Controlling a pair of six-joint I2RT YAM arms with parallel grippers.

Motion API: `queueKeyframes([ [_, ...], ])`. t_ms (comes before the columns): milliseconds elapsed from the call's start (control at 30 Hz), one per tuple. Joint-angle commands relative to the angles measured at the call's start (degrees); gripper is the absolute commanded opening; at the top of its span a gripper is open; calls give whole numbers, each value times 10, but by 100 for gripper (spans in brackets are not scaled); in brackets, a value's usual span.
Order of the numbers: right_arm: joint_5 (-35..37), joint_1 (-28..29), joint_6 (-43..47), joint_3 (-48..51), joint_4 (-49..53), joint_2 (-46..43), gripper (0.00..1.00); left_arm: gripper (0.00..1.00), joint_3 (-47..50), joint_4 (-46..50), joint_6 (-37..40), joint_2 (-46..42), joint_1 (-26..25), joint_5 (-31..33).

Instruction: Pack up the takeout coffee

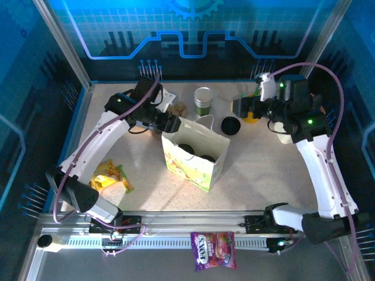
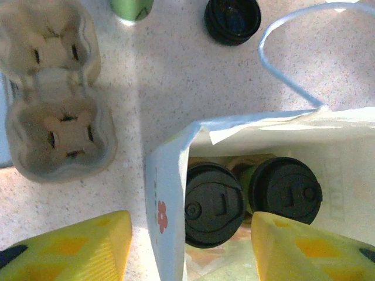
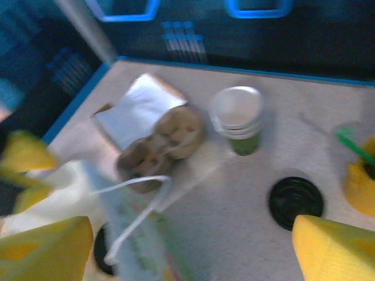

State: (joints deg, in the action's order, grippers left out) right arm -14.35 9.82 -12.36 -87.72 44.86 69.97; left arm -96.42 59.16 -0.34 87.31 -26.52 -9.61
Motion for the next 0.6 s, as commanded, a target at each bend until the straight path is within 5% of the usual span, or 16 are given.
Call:
queueKeyframes([
  [0,51,-41,-42,12,-42,46,86,64,-22,-39,-24,-26,2,-15],
  [567,257,2,58,-157,-62,376,76,73,-47,-50,-13,-25,3,-6],
])
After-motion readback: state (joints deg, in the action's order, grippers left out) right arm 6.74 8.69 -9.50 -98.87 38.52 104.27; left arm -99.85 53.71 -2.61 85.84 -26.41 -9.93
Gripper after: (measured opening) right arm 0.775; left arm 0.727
